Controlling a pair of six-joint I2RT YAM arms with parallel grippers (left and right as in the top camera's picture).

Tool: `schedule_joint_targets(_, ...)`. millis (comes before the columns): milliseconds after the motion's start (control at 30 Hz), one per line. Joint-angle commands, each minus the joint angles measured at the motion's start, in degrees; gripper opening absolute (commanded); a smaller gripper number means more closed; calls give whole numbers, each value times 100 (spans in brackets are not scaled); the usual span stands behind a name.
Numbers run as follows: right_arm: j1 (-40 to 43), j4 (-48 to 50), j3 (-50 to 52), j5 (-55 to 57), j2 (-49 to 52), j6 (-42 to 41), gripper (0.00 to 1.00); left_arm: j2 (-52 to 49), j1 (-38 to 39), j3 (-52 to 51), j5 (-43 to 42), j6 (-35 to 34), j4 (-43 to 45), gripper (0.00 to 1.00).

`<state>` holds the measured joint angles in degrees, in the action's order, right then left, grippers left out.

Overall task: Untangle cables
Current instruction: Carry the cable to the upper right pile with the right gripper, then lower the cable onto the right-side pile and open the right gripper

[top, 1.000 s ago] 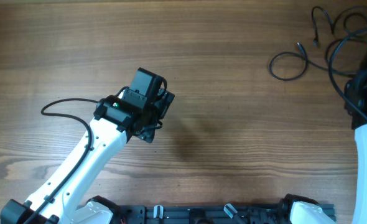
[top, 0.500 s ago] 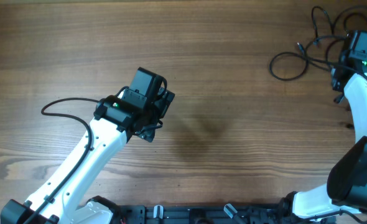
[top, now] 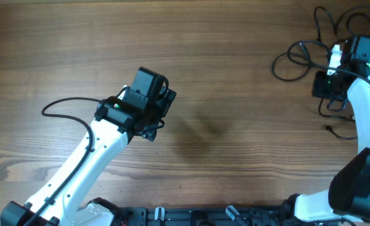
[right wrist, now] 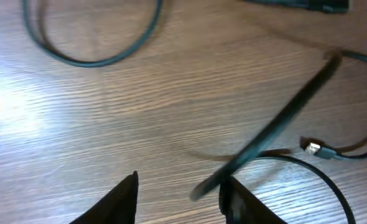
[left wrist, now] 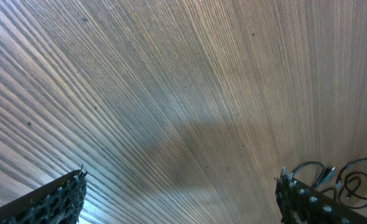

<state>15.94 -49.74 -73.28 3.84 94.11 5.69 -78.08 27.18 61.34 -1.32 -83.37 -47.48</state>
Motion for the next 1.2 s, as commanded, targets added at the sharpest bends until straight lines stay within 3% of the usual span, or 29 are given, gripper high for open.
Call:
schedule_joint_targets(0,-153,76,-9,-245,-476,-7,100,-37,-35,59,125,70,15,100)
schedule_joint_targets(167,-186,645,-9,448,-798,-1307,100,-37,-35,59,122,72,7,100)
schedule_joint_targets(333,-92,726,-9,1049,-437,-1342,100,-37,-35,59,122,72,7,100)
schedule_joint_targets(533,608,525,-11,1281,-348,-1810,100,-37,-35,59,144,72,9,100)
schedule_joint_targets(633,1250,46,-11,1209,-345,-2583,100,-37,-35,59,144,72,9,100)
schedule_joint_targets(733,1915,-411,-11,297,-345,-2516,100,-37,-35,59,146,72,13,100)
schedule_joint_targets(867,1987,-811,37,46,-345,-2514,98,-39,-35,59,144,72,11,100)
schedule_joint_targets(1000,1987,-616,533,-474,-345,-2514,79,-39,-35,59,144,72,9,100)
schedule_joint_targets(1033,1987,-535,656,-577,-345,-2518,70,-39,-35,59,144,74,7,100)
schedule_joint_targets(1133,1987,-234,940,-1029,-345,-2516,38,-39,-35,59,142,74,7,100)
schedule_joint_targets(1167,1987,-63,1040,-1364,-345,-2518,14,-39,-35,59,142,72,7,100)
